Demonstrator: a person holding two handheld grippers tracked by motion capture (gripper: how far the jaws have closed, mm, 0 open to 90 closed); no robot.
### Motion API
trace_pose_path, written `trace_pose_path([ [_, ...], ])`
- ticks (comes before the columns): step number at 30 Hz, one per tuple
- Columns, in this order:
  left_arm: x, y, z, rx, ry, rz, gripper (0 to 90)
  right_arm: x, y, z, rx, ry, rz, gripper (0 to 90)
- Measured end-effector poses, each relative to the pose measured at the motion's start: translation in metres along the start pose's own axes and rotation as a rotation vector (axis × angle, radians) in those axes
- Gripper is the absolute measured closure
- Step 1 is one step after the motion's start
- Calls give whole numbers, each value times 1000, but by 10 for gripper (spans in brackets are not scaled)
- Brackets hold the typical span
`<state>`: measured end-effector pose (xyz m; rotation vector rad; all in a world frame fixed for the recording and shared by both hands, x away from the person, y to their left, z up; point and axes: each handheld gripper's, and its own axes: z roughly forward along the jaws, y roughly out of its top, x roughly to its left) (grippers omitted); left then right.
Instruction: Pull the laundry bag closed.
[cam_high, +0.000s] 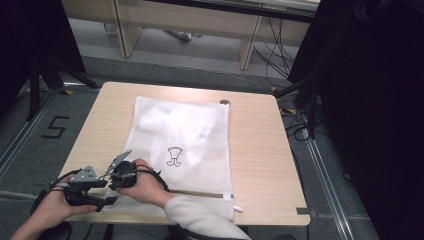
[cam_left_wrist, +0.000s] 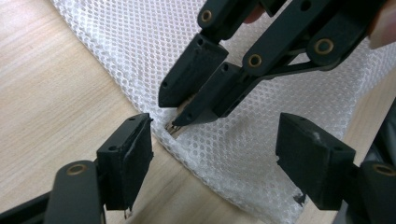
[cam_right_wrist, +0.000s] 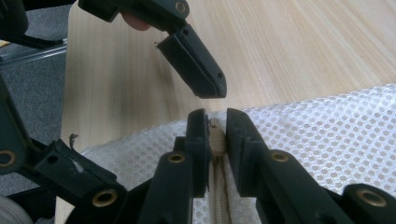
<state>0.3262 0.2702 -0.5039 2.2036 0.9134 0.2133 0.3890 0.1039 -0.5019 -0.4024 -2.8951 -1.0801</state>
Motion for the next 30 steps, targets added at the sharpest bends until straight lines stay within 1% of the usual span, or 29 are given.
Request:
trace_pose_path([
  [2, 0, 0, 0, -8, 1, -10, 270, 0, -1, 0, 9, -10, -4, 819],
  [4, 0, 0, 0, -7, 0, -12, 270, 0, -1, -1, 11, -11, -14, 820],
  [5, 0, 0, 1, -7, 0, -12, 270, 1, 0, -1, 4, -7, -6, 821],
  [6, 0, 0, 1, -8, 0, -13, 271, 0, 0, -3, 5, -12, -22, 821],
  [7, 1, 0, 0, 0, 7, -12, 270, 1, 1, -4, -4, -1, -4, 821],
  [8, 0, 0, 0, -3, -2, -29, 271, 1, 1, -5, -8, 3, -1, 821],
  [9, 0, 0, 0, -6, 2, -31, 272, 1, 2, -8, -5, -7, -7, 821],
  [10, 1, 0, 0, -6, 3, -17, 273, 1, 2, -10, -5, -10, 3, 821],
  [11, 4, 0, -2, 30, -1, 19, 278, 2, 4, -13, -24, -1, -13, 822],
  [12, 4, 1, -3, 34, -3, 18, 278, 2, 4, -13, -24, -1, -13, 822],
  [13, 4, 1, -3, 33, -5, 15, 283, 3, 4, -16, -13, -8, 7, 822],
  [14, 1, 0, 0, -2, -7, -26, 287, 2, 5, -17, -22, -2, -15, 821],
  [15, 0, 0, 1, -25, -5, -51, 289, 3, 5, -19, -23, -12, -16, 822],
  [16, 3, 0, -2, 21, -8, -8, 290, 2, 5, -21, -24, -19, -28, 822],
  [17, 3, 0, -2, 17, -7, -25, 298, 3, 5, -25, -32, -22, -28, 822],
  [18, 5, 0, -3, 33, -9, 1, 298, 3, 5, -25, -32, -22, -28, 822],
  [19, 1, 0, 1, -26, -12, -67, 305, 4, 6, -26, -31, -21, -19, 822],
  [20, 2, 0, 0, -13, -16, -55, 319, 4, 6, -30, -50, -10, -17, 822],
  [21, 2, 0, 0, -12, -6, -57, 319, 4, 6, -30, -50, -10, -17, 822],
  [22, 2, 0, -1, -18, -14, -61, 331, 4, 6, -32, -54, -11, -24, 822],
  [23, 1, 0, 0, -40, -20, -96, 338, 3, 5, -34, -54, -22, -29, 822],
  [24, 1, 0, 0, -42, -15, -91, 344, 3, 5, -36, -52, -25, -34, 822],
  [25, 1, 0, 0, -42, -21, -87, 350, 3, 5, -36, -61, -19, -25, 822],
  [26, 2, 1, 0, -40, -24, -89, 362, 3, 6, -38, -62, -10, -28, 822],
  [27, 2, 1, 0, -46, -26, -94, 368, 3, 6, -39, -64, -12, -27, 822],
  [28, 3, 1, -1, -36, -16, -87, 376, 4, 6, -40, -63, -11, -16, 822],
  [29, 2, 1, 0, -50, -31, -109, 386, 4, 6, -41, -63, -11, -18, 822],
  [30, 2, 1, 0, -46, -33, -113, 398, 5, 6, -42, -67, -11, -10, 822],
])
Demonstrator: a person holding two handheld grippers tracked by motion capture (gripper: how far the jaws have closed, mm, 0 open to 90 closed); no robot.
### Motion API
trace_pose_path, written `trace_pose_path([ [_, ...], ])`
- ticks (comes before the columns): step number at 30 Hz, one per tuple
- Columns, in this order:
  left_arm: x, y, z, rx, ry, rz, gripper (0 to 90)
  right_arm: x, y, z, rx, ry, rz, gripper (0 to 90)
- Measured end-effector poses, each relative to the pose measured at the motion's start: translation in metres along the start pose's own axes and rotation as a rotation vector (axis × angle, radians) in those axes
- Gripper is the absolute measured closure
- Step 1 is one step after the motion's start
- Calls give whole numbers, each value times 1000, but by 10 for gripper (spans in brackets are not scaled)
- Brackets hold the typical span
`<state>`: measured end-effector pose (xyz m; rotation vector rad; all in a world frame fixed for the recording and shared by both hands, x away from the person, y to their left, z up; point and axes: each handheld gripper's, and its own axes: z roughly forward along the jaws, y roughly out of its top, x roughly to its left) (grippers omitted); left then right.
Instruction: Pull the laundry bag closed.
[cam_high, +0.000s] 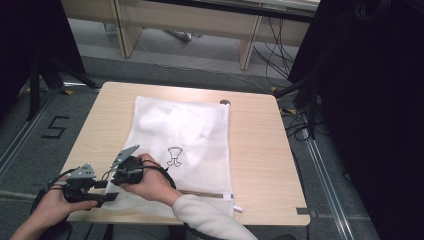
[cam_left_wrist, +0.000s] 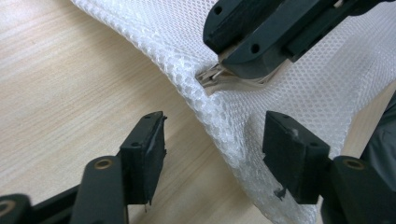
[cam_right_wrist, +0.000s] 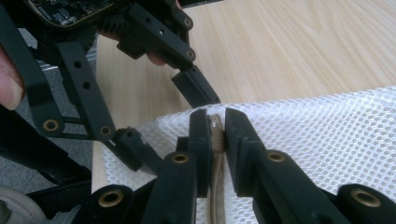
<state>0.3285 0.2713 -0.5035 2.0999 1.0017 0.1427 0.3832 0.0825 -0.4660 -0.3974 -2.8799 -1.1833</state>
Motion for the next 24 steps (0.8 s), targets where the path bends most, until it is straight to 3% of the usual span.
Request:
trace_pose_path([
  [1, 1, 0, -1, 14, 8, 8, 409, -1, 0, 0, -8, 0, -16, 822],
  [3, 0, 0, 0, -2, 2, -17, 436, 1, 0, 0, -5, 2, 5, 822],
  [4, 1, 0, 0, 0, -4, -19, 446, -1, 0, -1, -3, -1, -19, 822],
  [6, 0, 0, 0, -5, -9, -28, 488, 1, 0, -1, 4, 4, 5, 822],
  [13, 0, 0, 0, 9, -36, -21, 596, 1, 1, -1, 1, 1, -23, 822],
  [20, 1, 1, 2, 14, -56, -70, 699, 2, 1, -3, 7, -3, -19, 822],
  [24, 0, 3, 1, 8, -38, -100, 777, 1, 0, -2, 0, -2, -26, 822],
])
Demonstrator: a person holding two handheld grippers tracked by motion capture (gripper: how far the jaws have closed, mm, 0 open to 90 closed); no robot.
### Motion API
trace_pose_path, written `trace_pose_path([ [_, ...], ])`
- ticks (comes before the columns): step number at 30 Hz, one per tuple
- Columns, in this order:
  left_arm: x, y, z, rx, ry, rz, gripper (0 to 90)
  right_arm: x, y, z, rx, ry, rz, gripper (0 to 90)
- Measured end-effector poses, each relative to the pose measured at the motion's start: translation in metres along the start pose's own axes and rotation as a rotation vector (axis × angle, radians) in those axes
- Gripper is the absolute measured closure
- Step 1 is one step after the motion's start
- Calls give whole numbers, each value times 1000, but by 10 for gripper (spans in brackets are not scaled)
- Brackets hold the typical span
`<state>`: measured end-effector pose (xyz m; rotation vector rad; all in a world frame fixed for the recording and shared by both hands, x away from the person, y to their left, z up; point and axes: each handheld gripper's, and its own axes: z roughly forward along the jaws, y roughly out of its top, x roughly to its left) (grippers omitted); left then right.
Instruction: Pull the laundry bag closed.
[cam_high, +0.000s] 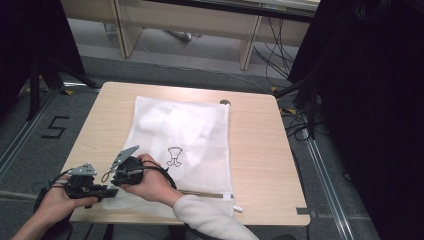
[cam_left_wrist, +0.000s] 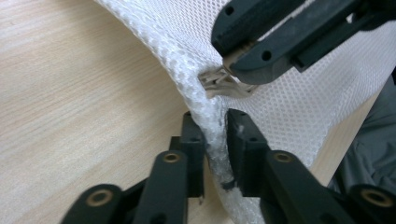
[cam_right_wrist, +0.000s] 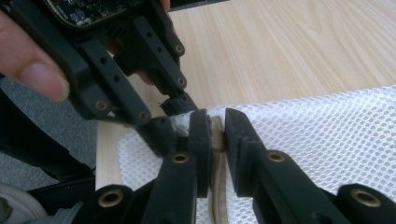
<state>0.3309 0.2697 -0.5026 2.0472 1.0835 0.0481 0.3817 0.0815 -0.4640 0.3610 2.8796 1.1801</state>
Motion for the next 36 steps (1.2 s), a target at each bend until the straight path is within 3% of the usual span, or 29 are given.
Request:
trace_pose_path([
  [5, -1, 1, 0, 5, 2, -26, 836, 1, -1, -2, 22, 1, 4, 822],
  [7, -1, 1, -1, 6, 1, -21, 841, -1, -3, -2, 37, -15, -21, 823],
  [11, -2, 1, -2, -11, -12, -41, 849, 2, -6, -1, 48, -1, 5, 824],
  [17, -1, 1, -3, -17, -21, -61, 852, 2, -9, 1, 73, -8, 0, 825],
  [30, 0, 1, -4, -16, -12, -66, 856, 0, -17, 2, 108, -15, 4, 826],
  [31, 0, 1, -4, -18, -14, -66, 856, 1, -18, 2, 98, 4, 27, 826],
  [36, -1, 1, -5, -24, -11, -76, 856, 0, -18, 1, 106, -5, 5, 826],
])
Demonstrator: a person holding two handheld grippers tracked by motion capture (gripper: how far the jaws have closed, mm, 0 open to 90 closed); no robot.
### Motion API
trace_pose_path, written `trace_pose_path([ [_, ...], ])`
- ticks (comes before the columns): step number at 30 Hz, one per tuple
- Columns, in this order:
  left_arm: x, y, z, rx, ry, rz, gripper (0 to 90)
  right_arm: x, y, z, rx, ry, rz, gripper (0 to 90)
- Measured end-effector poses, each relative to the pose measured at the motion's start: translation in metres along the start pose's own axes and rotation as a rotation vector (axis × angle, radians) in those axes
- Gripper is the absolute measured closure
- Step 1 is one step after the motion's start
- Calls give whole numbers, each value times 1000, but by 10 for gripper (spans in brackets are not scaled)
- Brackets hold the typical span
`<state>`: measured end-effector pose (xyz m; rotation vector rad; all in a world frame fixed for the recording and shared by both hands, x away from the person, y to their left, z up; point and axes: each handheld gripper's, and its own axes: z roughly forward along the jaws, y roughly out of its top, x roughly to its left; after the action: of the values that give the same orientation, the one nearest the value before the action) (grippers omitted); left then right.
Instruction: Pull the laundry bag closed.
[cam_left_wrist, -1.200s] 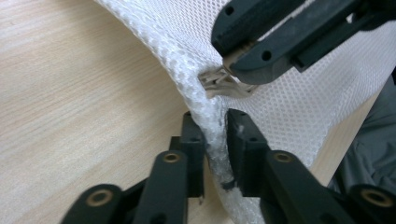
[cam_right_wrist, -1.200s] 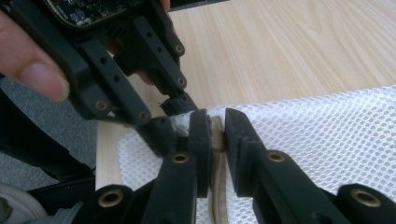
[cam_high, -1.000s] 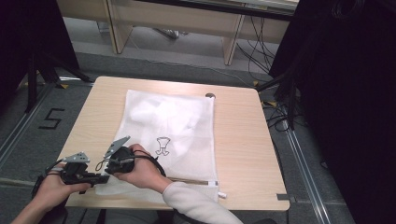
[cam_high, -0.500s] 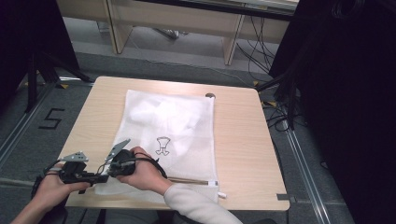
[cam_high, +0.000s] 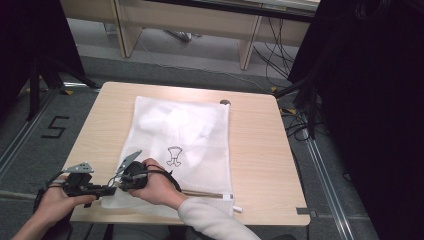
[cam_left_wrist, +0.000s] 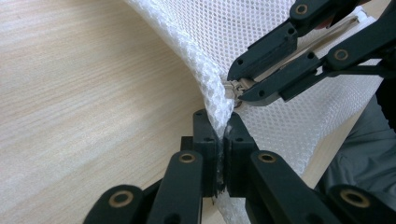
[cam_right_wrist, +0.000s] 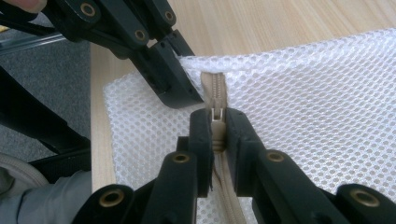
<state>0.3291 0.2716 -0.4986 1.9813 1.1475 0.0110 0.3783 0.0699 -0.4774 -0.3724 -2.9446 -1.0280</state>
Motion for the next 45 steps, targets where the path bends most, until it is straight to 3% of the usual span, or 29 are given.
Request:
trace_pose_path([
  [6, 1, 0, 0, -5, -10, 5, 855, 1, -2, 1, 12, -2, 8, 826],
  [7, 1, 0, -1, -11, -5, 5, 855, 0, -4, 2, 23, -19, -6, 826],
  [13, 0, 1, -1, -11, -5, 8, 855, 1, -7, 4, 23, 0, 11, 826],
  [22, 1, 0, -2, -30, -27, 5, 855, 1, -11, 5, 39, -5, -3, 826],
  [29, 0, 1, -2, -33, -16, 12, 854, -1, -15, 2, 40, -4, 2, 826],
  [33, -2, 1, -1, -31, -4, 31, 854, -1, -17, -2, 27, -3, 6, 826],
  [38, -7, 2, 0, -29, 10, 70, 855, 5, -19, -8, 8, -29, -26, 826],
  [40, -9, 2, 1, -33, 29, 79, 855, 4, -20, -9, 6, -28, -18, 826],
  [45, -10, 3, 2, -27, 18, 79, 855, 2, -23, -11, -4, -18, 4, 826],
])
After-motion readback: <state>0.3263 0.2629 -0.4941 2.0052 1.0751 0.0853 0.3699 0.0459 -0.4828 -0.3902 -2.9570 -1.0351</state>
